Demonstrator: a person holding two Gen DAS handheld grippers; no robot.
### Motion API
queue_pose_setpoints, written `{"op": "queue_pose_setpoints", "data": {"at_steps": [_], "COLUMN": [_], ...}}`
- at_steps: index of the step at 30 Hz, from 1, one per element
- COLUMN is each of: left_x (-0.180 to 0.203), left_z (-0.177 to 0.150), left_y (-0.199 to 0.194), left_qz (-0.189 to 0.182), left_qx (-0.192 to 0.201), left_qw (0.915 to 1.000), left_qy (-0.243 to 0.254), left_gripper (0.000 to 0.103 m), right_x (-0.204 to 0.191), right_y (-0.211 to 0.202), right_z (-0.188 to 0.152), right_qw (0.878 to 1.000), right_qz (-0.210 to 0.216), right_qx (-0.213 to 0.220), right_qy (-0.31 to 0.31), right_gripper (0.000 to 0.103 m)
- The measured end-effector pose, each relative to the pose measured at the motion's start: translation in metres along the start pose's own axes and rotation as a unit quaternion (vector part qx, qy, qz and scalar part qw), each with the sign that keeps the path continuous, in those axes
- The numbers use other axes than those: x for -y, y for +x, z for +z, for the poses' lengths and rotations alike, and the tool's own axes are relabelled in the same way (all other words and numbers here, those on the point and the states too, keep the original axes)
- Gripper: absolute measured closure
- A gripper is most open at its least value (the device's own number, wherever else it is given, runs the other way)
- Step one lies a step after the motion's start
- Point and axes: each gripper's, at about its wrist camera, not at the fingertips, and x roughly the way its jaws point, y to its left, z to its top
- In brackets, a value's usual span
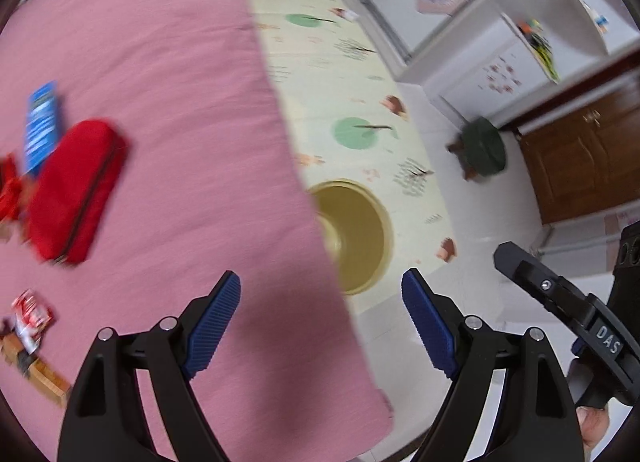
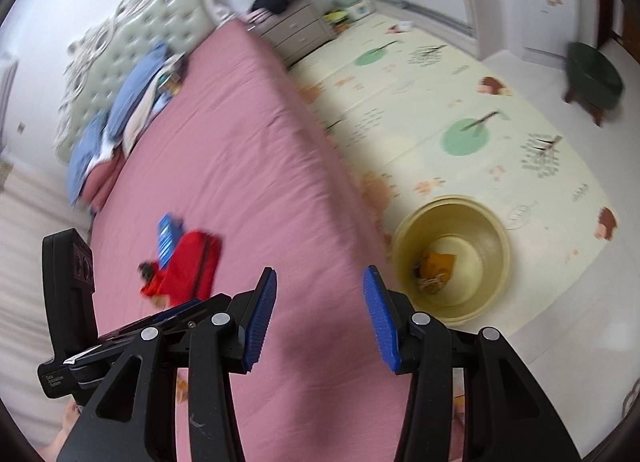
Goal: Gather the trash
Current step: 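Move both tools back over the bed toward the gold box and wrapper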
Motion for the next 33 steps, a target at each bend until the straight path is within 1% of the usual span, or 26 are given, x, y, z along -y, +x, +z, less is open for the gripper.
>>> {"op": "queue_pose_setpoints", "data": {"at_steps": [6,12,17,26,33], "left_x": [-0.08,-0.149,-0.195,-0.255,-0.298], "left_z": [-0.023,-0.052,-0.08,-0.119,-0.141], "left_y": [-0.044,-0.079,-0.096,-0.107,-0.095], "left_qz": [0.037,0.053,0.065,0.081,0.093], "left_qx": [0.026,0.044,0.048,0.049,0.042], "left_qw": [0.9974,0.9911,0.9859,0.974,0.9598], "left_qy": [-0.056,-0.114,-0.146,-0.206,-0.261], "left_gripper": [0.02,0.02,0.02,0.02,0.02], "right_x": [-0.076,-0.137,-0.18,-0.233,-0.265], "right_y": [0.029,0.051,0.068,0.109,0.145], "right_z": [-0.029,-0.058,-0.083,-0.119,-0.142], "right_qw": [0.997,0.99,0.984,0.972,0.96], "right_qz": [0.03,0.049,0.058,0.066,0.067], "right_qx": [-0.034,-0.064,-0.087,-0.128,-0.159], "right_qy": [-0.063,-0.112,-0.145,-0.187,-0.222], "right_gripper": [0.058,0.058,0.058,0.058,0.058]}}
